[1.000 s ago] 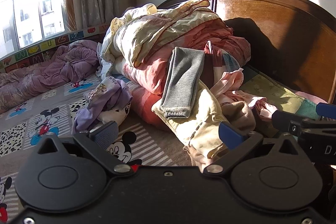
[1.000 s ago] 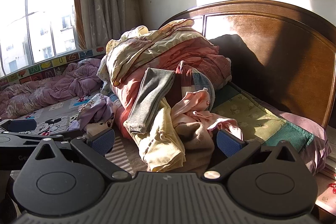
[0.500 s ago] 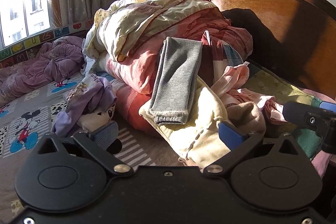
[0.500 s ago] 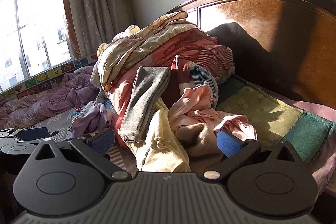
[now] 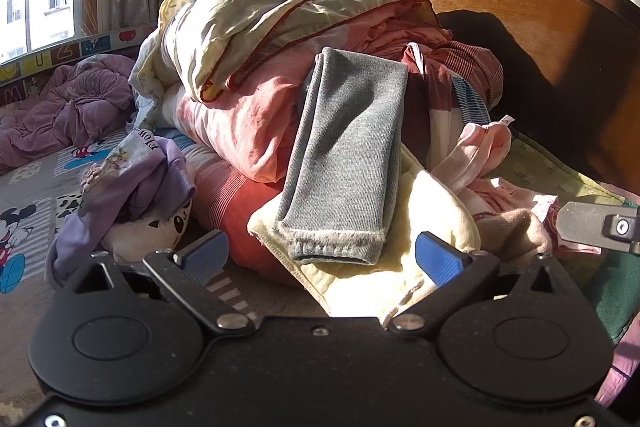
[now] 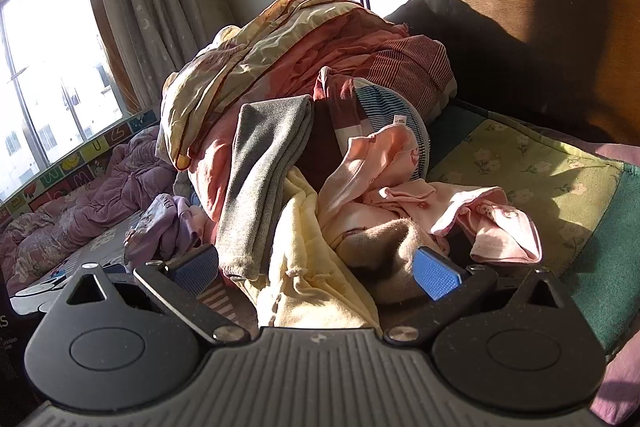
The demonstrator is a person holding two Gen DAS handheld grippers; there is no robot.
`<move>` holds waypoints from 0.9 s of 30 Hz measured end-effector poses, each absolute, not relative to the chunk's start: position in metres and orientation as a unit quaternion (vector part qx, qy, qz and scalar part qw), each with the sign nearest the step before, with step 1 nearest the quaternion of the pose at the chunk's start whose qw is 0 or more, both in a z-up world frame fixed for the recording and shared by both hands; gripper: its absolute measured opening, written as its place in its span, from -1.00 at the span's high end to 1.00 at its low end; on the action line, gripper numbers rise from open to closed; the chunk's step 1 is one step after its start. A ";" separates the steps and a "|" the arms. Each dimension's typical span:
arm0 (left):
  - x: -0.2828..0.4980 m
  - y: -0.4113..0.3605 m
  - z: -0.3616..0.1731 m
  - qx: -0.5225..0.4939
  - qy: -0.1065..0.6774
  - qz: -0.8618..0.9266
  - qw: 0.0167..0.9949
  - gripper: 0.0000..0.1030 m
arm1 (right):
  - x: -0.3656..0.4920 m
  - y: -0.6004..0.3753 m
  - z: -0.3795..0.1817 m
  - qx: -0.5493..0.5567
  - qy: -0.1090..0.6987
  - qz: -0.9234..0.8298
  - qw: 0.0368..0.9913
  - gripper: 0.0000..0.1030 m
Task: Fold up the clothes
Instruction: 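Close the left tool on the grey garment's cuff while the right tool grasps the other leg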
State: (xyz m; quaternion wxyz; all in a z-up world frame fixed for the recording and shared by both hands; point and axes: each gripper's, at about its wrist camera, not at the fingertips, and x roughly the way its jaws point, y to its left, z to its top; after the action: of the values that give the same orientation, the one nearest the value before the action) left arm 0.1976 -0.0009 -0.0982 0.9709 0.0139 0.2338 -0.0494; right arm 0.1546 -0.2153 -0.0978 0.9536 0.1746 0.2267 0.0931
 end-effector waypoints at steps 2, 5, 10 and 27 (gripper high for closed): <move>0.205 -0.003 -0.105 0.015 0.235 -0.058 0.970 -0.96 | 0.164 -0.214 -0.105 0.185 0.230 0.094 0.951 -0.99; 0.219 -0.003 -0.116 0.009 0.238 -0.071 0.969 -0.91 | 0.177 -0.211 -0.115 0.188 0.243 0.098 0.947 -0.99; 0.243 -0.003 -0.130 -0.004 0.246 -0.081 0.966 -0.46 | 0.185 -0.211 -0.131 0.188 0.245 0.086 0.947 -0.99; 0.249 -0.018 -0.123 0.009 0.281 -0.103 0.954 0.92 | 0.168 -0.201 -0.141 0.211 0.264 0.095 0.936 -0.99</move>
State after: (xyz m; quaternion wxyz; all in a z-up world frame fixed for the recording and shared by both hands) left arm 0.2493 -0.0183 -0.1234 0.9542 0.0088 0.2809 -0.1026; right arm 0.1677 -0.2007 -0.1413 0.9364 0.2110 0.2639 0.0955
